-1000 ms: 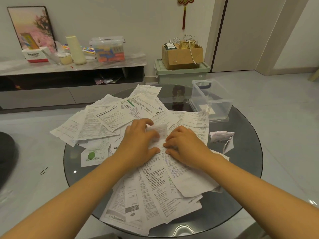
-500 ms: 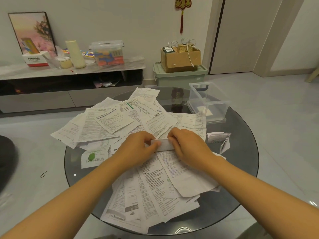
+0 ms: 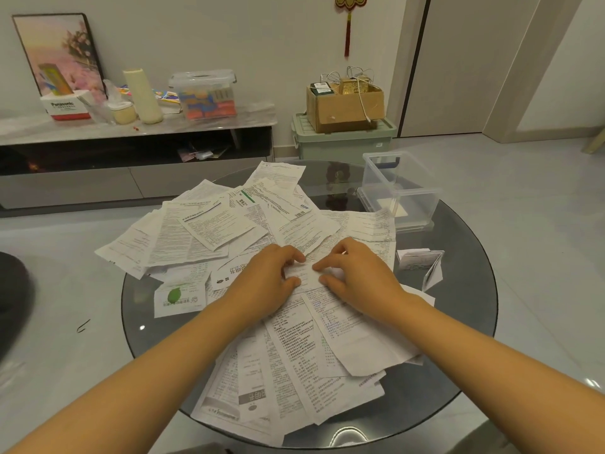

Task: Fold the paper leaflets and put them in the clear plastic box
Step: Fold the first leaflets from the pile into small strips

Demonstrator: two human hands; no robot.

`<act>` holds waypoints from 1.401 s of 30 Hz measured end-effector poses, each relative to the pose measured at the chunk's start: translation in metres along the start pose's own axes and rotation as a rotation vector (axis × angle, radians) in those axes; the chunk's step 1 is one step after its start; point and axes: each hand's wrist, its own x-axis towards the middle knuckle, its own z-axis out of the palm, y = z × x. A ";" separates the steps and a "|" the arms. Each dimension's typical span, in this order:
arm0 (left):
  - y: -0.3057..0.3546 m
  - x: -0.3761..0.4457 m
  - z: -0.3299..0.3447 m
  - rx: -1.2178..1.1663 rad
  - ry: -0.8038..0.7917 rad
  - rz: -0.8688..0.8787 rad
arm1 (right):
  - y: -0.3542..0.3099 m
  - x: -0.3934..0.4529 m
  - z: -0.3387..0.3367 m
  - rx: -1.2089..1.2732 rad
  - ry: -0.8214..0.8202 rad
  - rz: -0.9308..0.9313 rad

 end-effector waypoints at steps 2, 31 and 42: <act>-0.001 0.001 0.002 0.057 -0.002 0.035 | 0.001 0.001 0.000 -0.063 -0.006 -0.020; 0.090 0.021 0.004 0.003 0.370 0.313 | 0.035 -0.025 -0.067 -0.119 0.520 -0.070; 0.128 0.056 0.038 -0.093 0.224 0.277 | 0.076 -0.039 -0.092 -0.097 0.342 0.162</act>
